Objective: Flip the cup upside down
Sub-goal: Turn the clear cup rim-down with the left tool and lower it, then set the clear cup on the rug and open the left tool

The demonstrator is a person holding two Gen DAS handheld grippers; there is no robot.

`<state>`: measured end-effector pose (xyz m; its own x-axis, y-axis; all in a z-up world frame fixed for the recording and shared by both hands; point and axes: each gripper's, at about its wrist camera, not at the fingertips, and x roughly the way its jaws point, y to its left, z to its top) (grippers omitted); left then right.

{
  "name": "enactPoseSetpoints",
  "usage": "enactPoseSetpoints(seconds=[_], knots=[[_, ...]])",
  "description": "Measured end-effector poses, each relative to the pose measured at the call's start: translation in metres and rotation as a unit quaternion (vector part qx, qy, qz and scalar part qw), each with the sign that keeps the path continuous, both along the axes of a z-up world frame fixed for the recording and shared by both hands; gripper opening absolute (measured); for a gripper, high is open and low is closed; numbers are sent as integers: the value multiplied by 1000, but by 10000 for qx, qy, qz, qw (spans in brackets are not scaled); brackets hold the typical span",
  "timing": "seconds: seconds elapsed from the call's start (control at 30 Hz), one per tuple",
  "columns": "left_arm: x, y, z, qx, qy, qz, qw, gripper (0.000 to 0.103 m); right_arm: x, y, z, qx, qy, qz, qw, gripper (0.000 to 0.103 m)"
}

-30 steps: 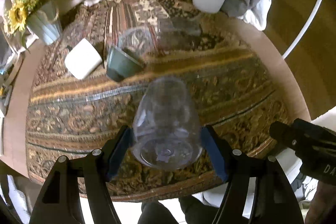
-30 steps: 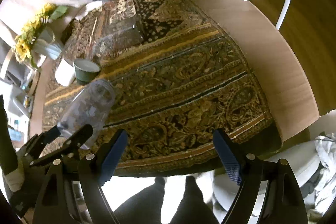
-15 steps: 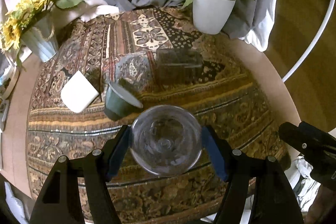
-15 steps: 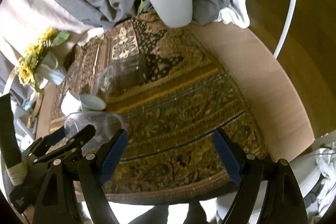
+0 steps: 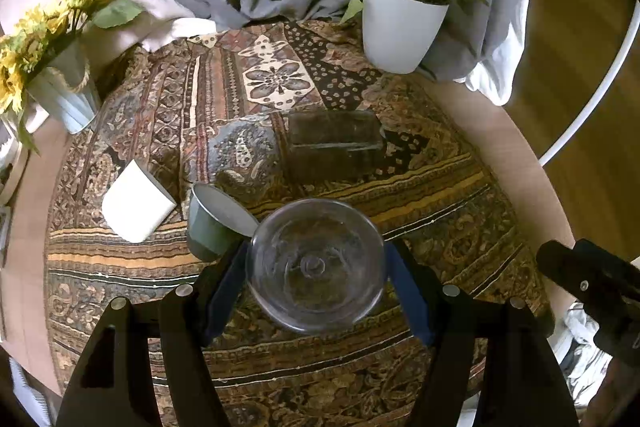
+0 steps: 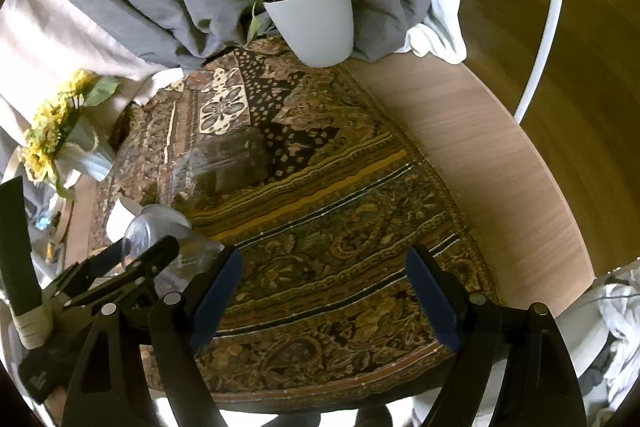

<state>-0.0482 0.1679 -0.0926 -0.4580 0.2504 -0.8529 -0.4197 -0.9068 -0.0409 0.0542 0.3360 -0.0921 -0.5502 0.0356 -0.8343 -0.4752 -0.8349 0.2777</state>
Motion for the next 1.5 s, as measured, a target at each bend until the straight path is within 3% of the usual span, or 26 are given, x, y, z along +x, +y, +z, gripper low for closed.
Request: enactPoseSetpoints(seconds=[0.13, 0.27, 0.47, 0.57, 0.87, 1.0, 1.2, 1.5], knots=[[1, -2, 3, 150, 4, -19, 9999, 77, 2, -1, 3, -26, 26, 15, 10000, 84], [6, -7, 14, 291, 274, 30, 9992, 93, 6, -6, 10, 102, 98, 24, 9999, 84], [16, -21, 33, 223, 603, 236, 9977, 94, 13, -12, 24, 185, 250, -2, 9995, 84], [32, -36, 54, 34, 990, 533, 9937, 103, 20, -20, 40, 392, 449, 11, 9982, 84], [78, -95, 99, -137, 1509, 1237, 9807, 103, 41, -67, 85, 640, 1068, 542, 9907, 91], [91, -110, 105, -155, 1531, 1389, 9783, 103, 44, -90, 94, 720, 1229, 888, 9858, 92], [107, -124, 101, -208, 1419, 1512, 9780, 103, 49, -109, 95, 844, 1203, 1095, 9831, 92], [113, -136, 101, -375, 1559, 1491, 9757, 103, 53, -124, 87, 936, 981, 1048, 9852, 92]])
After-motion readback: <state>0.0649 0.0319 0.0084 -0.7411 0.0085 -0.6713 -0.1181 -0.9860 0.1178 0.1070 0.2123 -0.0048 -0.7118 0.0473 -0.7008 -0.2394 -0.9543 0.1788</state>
